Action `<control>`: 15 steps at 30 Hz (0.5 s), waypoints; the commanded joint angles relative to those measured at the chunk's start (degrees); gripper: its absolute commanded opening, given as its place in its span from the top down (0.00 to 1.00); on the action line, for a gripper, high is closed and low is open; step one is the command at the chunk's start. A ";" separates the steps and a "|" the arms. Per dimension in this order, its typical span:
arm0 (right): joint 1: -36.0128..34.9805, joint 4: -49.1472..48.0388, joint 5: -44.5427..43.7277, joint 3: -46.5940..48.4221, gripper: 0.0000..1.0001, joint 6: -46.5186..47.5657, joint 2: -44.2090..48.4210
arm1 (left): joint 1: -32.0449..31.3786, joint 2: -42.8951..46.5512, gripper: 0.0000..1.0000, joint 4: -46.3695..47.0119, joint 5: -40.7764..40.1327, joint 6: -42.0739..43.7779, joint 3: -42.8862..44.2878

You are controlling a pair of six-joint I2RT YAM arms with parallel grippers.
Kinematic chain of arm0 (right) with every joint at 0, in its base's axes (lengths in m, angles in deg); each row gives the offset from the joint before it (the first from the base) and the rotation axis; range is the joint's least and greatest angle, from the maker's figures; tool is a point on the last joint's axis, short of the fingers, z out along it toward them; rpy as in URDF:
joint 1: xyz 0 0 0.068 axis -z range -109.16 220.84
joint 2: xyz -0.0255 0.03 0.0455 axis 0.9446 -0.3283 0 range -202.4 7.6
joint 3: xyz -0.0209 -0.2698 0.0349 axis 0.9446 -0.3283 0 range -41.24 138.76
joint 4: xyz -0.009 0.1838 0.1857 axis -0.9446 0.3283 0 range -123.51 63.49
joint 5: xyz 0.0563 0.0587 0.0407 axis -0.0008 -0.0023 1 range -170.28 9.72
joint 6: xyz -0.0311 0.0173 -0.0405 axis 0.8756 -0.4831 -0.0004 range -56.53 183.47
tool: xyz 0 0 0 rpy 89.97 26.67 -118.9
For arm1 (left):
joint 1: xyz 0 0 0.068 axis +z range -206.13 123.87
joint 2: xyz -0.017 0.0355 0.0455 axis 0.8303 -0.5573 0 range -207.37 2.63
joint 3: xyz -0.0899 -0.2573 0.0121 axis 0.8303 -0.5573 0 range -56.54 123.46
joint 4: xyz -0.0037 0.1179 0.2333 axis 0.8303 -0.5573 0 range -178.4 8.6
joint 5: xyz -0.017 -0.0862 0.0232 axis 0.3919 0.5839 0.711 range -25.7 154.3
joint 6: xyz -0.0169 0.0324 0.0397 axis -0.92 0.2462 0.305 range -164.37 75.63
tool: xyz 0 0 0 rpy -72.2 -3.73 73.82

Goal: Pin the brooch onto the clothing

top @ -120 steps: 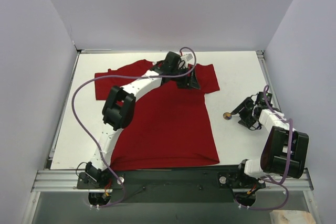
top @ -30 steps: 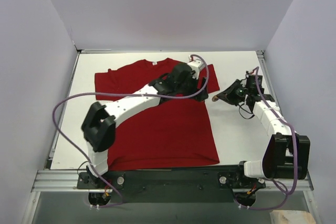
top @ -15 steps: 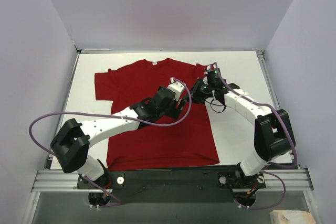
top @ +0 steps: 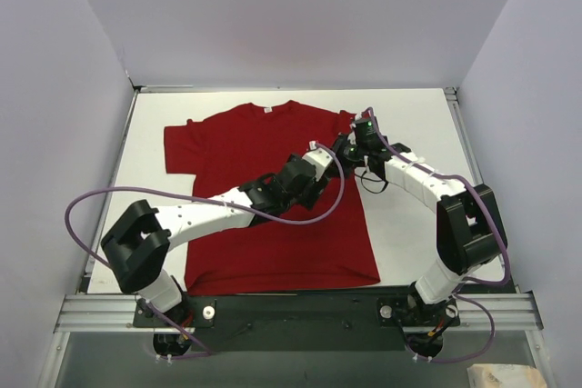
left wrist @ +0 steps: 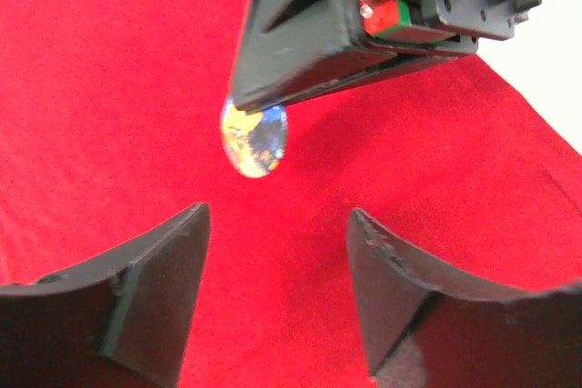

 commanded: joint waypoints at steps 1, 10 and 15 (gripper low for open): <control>-0.22 -0.65 1.95 1.37 1.00 -1.30 1.56 | -0.18 -2.29 0.31 3.36 -1.68 0.79 3.55; -0.22 -1.36 3.53 0.23 1.00 -1.83 1.82 | -0.26 -5.89 0.39 5.91 -8.53 0.35 5.83; -0.22 -2.41 4.59 -0.39 1.00 -2.53 1.91 | -0.26 -7.57 0.47 7.93 -10.56 1.14 6.80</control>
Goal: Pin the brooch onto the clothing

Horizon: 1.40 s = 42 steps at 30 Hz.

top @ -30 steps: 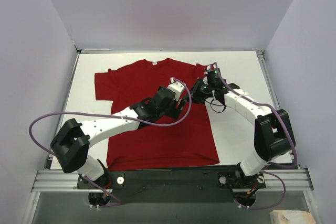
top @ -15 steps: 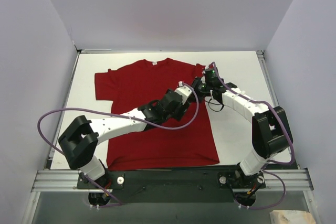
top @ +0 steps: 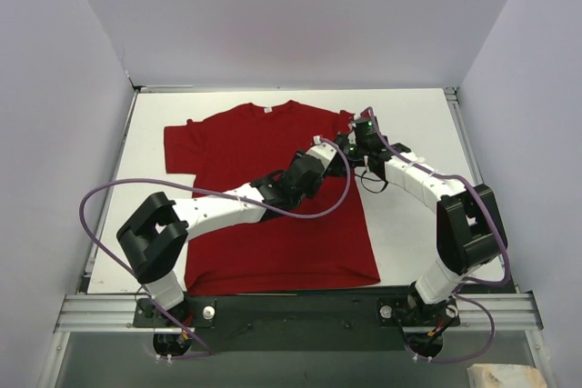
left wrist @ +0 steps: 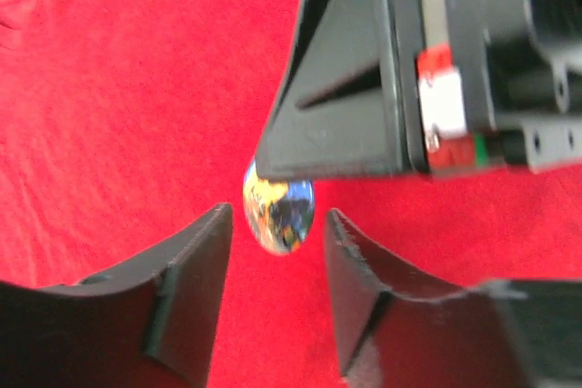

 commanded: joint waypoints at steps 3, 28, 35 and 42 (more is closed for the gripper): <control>-0.30 -1.78 3.13 -0.83 1.00 -2.05 2.09 | -0.16 -2.41 0.59 5.26 -4.44 1.01 3.90; 5.06 -13.63 6.46 -8.65 0.19 7.51 16.57 | 15.92 18.84 1.00 9.13 30.86 -11.64 -10.33; 4.70 -21.11 12.88 -10.32 0.15 10.07 19.84 | 18.39 26.41 1.00 10.88 47.20 -13.31 -15.25; 3.30 -26.29 16.22 -11.64 0.21 10.43 21.69 | 20.15 29.40 1.00 15.99 58.65 -16.12 -17.46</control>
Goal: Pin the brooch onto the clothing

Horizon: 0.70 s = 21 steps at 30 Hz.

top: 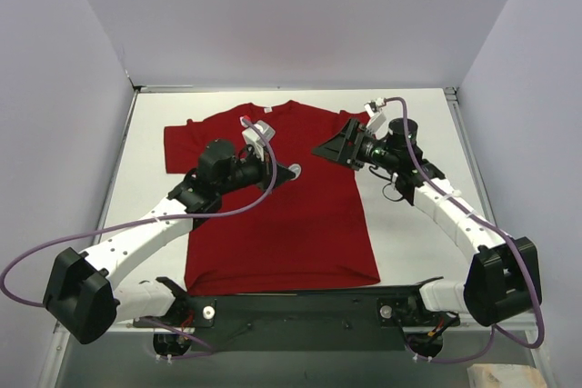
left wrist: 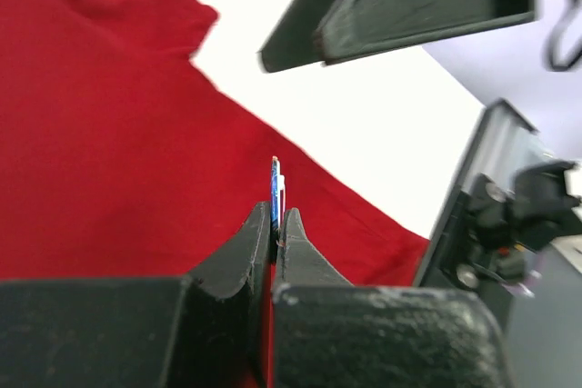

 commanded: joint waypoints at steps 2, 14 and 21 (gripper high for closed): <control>-1.38 -8.32 4.75 -1.06 0.25 0.98 2.67 | 0.89 1.56 1.00 6.04 10.55 -2.66 -0.06; -4.55 -12.36 8.09 -2.73 0.45 -0.34 2.32 | 1.24 -0.55 1.00 8.42 13.63 -5.56 1.17; -6.21 -11.83 9.67 -2.21 0.55 1.07 1.62 | 1.95 -1.26 1.00 8.68 15.66 -6.00 1.79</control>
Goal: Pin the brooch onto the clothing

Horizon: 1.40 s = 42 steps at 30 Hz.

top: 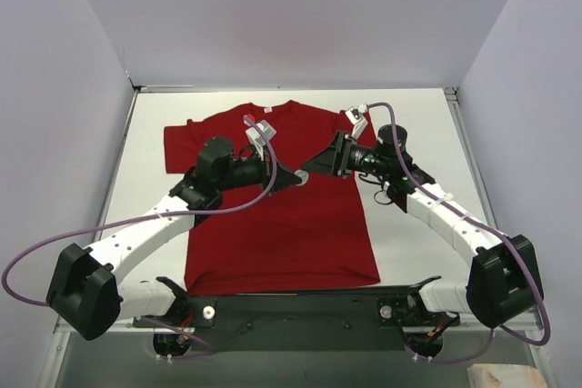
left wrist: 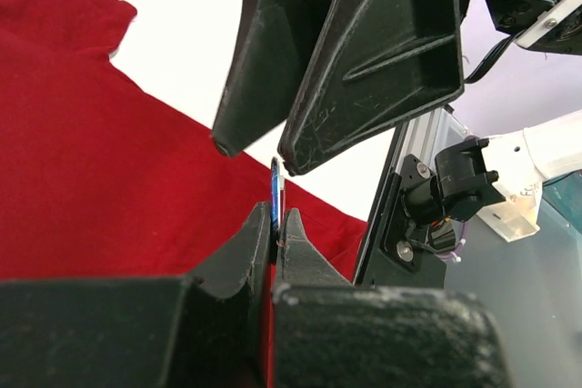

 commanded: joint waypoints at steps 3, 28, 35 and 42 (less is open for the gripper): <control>-1.04 -4.95 4.15 0.42 0.65 2.05 0.81 | 0.90 0.03 1.00 3.98 2.98 -0.71 2.12; -1.74 -6.53 0.39 -0.63 1.00 4.51 3.25 | 6.17 2.57 0.52 2.40 8.87 -3.52 4.67; -1.83 -14.26 -8.85 -5.38 1.00 2.67 9.85 | 8.11 5.39 0.26 8.37 8.35 -10.99 4.14; -2.70 -27.08 -17.37 -11.52 1.00 -1.81 14.51 | 8.90 4.26 0.21 17.24 5.79 -22.31 1.50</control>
